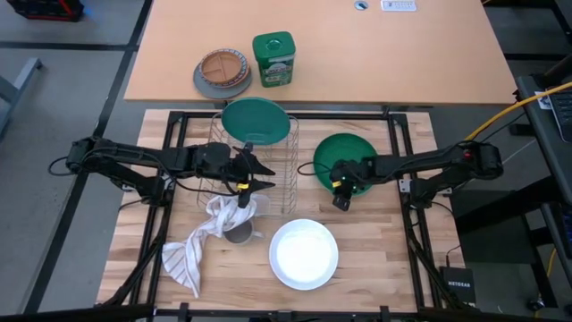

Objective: Sort dishes
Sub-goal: Put the green plate into the gray dish rack

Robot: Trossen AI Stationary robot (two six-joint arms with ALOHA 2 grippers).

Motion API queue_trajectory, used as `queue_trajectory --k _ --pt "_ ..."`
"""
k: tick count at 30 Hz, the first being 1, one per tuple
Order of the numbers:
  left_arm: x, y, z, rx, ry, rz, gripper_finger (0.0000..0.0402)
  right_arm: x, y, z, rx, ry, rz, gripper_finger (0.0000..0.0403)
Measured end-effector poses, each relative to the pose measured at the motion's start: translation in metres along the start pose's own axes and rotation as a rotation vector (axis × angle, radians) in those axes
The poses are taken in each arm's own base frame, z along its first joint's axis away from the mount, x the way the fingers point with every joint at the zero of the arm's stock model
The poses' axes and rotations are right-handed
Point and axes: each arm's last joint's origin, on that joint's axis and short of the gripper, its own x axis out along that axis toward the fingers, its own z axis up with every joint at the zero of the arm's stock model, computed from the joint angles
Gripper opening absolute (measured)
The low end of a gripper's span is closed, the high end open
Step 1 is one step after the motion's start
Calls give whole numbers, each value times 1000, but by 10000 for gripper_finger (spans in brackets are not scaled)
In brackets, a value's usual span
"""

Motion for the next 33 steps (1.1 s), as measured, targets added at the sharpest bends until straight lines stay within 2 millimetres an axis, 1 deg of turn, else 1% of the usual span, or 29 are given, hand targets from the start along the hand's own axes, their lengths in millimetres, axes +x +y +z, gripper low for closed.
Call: queue_trajectory --k 3,8,11,14,20,23,25,33 --pt "0 0 0 0 -1 0 153 3 1 0 -5 5 -12 156" --pt "0 0 0 0 0 0 153 14 0 -2 9 54 -37 156" --pt "0 0 0 0 0 0 153 19 0 -3 11 72 -40 150" --pt "0 0 0 4 0 0 153 19 0 -3 11 79 -22 126" --pt "0 0 0 19 1 0 153 19 1 -2 5 77 2 61" --pt "0 0 0 19 0 0 153 17 1 -2 3 72 6 44" --pt "0 0 0 19 1 0 153 17 1 -1 4 71 9 44" --pt "0 0 -2 19 24 3 153 13 5 6 18 72 51 68"
